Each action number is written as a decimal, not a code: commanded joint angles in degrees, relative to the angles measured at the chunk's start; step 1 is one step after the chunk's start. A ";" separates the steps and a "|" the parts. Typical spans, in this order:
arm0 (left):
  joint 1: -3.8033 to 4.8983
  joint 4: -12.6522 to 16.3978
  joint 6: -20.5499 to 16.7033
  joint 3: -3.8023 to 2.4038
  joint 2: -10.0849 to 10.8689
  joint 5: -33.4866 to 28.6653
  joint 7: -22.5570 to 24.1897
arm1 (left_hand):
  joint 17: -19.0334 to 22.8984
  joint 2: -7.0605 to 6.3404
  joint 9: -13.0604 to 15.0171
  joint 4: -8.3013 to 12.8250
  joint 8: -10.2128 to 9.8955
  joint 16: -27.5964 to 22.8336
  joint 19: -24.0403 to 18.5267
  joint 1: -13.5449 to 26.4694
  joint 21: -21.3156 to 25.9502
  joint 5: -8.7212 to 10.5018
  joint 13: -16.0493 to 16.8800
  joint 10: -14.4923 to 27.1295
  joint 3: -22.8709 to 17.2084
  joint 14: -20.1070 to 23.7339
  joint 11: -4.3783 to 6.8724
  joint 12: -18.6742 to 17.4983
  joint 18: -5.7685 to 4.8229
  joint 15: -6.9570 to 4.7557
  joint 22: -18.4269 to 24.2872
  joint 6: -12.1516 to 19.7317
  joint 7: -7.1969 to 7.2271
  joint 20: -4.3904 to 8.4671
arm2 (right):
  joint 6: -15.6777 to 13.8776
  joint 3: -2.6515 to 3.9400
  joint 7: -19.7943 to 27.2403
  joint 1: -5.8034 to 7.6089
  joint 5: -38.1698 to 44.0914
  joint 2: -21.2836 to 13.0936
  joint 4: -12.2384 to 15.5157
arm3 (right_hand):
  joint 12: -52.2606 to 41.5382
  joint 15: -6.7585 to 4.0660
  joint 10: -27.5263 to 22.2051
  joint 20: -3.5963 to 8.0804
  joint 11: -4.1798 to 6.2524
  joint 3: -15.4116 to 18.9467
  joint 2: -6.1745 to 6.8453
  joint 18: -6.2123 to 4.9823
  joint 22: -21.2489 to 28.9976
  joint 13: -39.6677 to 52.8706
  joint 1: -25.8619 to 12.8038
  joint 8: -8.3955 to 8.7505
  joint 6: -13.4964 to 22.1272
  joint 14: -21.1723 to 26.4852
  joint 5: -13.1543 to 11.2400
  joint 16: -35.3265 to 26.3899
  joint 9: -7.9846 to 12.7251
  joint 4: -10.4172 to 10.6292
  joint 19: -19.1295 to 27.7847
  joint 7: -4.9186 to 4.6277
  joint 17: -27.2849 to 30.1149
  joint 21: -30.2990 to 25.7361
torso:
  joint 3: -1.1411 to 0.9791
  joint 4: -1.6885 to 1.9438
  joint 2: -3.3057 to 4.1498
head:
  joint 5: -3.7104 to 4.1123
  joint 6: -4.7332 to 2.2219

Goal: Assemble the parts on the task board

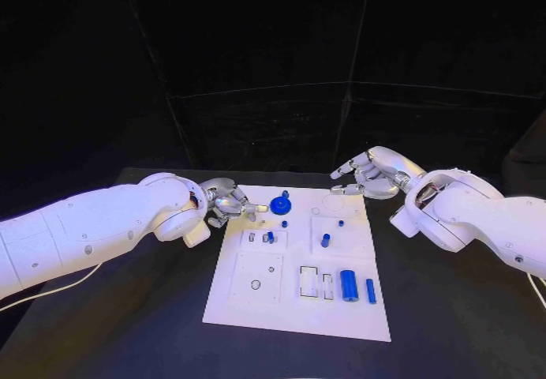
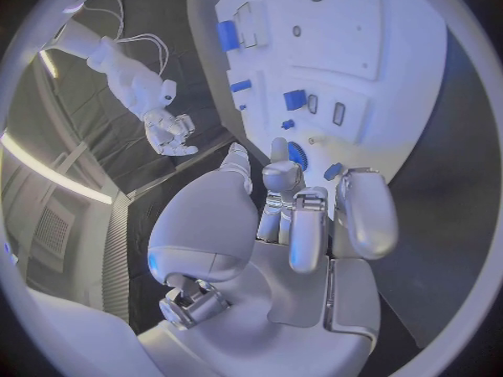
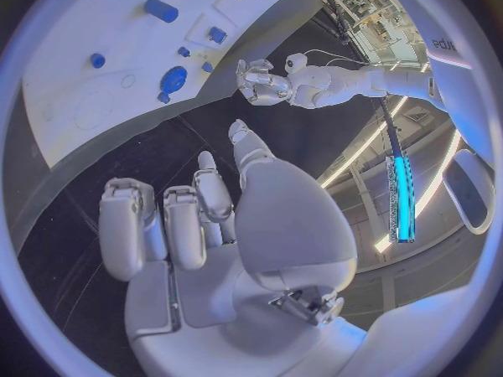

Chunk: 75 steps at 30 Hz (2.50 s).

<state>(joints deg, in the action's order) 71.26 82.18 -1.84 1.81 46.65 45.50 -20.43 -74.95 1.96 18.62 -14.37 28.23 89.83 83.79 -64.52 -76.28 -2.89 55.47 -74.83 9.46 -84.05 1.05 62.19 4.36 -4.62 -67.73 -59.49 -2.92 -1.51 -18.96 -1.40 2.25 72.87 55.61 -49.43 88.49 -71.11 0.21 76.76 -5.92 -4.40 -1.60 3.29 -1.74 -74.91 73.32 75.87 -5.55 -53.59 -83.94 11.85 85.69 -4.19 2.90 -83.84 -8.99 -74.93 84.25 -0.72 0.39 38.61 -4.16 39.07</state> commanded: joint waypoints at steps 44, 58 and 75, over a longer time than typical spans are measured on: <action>2.25 -5.54 5.81 4.09 -11.29 8.20 -13.68 | -15.05 1.86 7.48 -1.49 8.74 0.17 1.36 -1.31 -5.22 0.08 4.91 -0.69 4.41 -5.95 0.64 4.77 -1.47 -0.53 -7.72 5.00 0.59 0.46 | 2.33 0.02 -1.37 0.41 -2.12 1.92 -2.35 | 0.38 -0.76 0.02 0.33 0.57 1.21 -0.90 -1.09 -1.94 -0.48 0.30 -0.61 -0.52 -3.75 2.24 -0.70 0.04 -0.19 0.40 0.14 -5.19 -0.58 | 0.03 -0.05 0.06 | 0.38 0.90; 2.36 -6.34 7.64 4.10 -12.14 8.18 -14.09 | -15.05 2.21 8.32 -0.75 9.64 0.17 1.34 -2.71 -5.40 0.07 4.96 -0.56 4.12 -5.95 0.63 4.87 -1.51 -0.52 -8.03 5.72 0.59 0.44 | 3.20 0.02 -1.63 0.41 -2.10 2.34 -2.65 | 0.38 -0.77 0.04 0.35 0.59 1.30 -0.98 -1.12 -1.83 -0.51 0.28 -0.66 -0.54 -3.71 2.50 -0.81 0.04 -0.16 0.45 0.16 -5.01 -0.65 | 0.06 0.00 0.08 | 0.49 1.24; 2.41 -6.83 9.18 4.14 -12.98 8.17 -14.68 | -15.05 2.59 9.12 0.29 10.55 0.17 1.40 -4.22 -5.74 0.06 5.26 -0.64 3.49 -5.95 0.67 5.18 -1.59 -0.53 -8.60 6.19 0.64 0.43 | 3.64 0.02 -1.64 0.41 -2.09 2.66 -2.83 | 0.43 -0.78 0.03 0.37 0.60 1.35 -1.06 -1.12 -1.78 -0.57 0.30 -0.70 -0.56 -3.70 2.68 -0.86 0.05 -0.16 0.46 0.17 -4.96 -0.68 | 0.06 0.03 0.10 | 0.62 1.64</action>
<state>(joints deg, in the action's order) 73.55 75.38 6.48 5.98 33.75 53.84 -34.62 -74.92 4.58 27.70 -14.36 38.43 89.82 83.88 -68.23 -81.69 -2.88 60.68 -75.24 12.93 -83.85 1.44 67.19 3.52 -4.80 -74.93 -53.80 -2.30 -1.44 -15.85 -1.42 0.51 73.15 53.54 -46.84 85.63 -70.88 -0.21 76.97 -5.72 -4.19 -0.58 2.84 -1.75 -74.90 72.80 76.32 -5.98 -53.79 -83.93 14.34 85.21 -4.17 2.84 -83.65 -8.79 -74.90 83.85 -0.66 0.39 38.69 -3.54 40.70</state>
